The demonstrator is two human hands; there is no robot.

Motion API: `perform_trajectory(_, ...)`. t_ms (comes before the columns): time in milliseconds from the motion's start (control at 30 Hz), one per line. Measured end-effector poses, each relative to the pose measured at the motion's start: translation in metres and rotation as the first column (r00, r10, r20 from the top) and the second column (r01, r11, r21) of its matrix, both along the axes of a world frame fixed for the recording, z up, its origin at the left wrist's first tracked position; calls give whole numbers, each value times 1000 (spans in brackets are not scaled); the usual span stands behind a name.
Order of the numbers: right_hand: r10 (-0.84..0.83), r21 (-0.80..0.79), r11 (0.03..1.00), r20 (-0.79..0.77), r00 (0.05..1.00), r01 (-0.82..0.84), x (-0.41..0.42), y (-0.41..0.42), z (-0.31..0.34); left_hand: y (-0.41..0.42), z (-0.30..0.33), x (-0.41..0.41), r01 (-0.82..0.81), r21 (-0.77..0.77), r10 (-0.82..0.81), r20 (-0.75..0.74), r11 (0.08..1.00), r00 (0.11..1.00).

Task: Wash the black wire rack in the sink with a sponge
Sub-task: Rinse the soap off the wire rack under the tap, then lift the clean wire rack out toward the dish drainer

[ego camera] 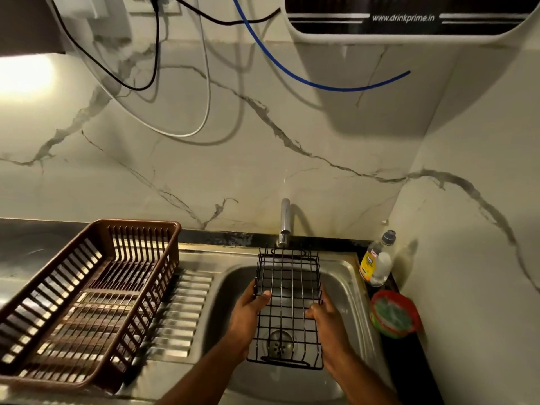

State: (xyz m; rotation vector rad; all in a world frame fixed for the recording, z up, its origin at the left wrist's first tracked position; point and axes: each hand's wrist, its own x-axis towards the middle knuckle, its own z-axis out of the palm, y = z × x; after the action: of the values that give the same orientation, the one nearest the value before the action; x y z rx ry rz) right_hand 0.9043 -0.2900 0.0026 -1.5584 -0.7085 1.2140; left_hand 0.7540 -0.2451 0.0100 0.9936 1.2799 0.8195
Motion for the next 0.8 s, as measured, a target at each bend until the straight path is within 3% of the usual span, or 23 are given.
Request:
perform_trajectory(133, -8, -65, 998, -51, 999, 4, -13, -2, -10, 3, -5, -10, -8, -34, 9, 29, 999, 1000)
perform_trajectory(400, -7, -32, 999, 46, 999, 9, -24, -2, -18, 7, -14, -29, 33, -51, -30, 67, 998, 997)
perform_trajectory(800, -93, -24, 995, 46, 995, 94, -12, 2, -13, 17, -20, -31, 91, 31, -95, 217, 995, 971)
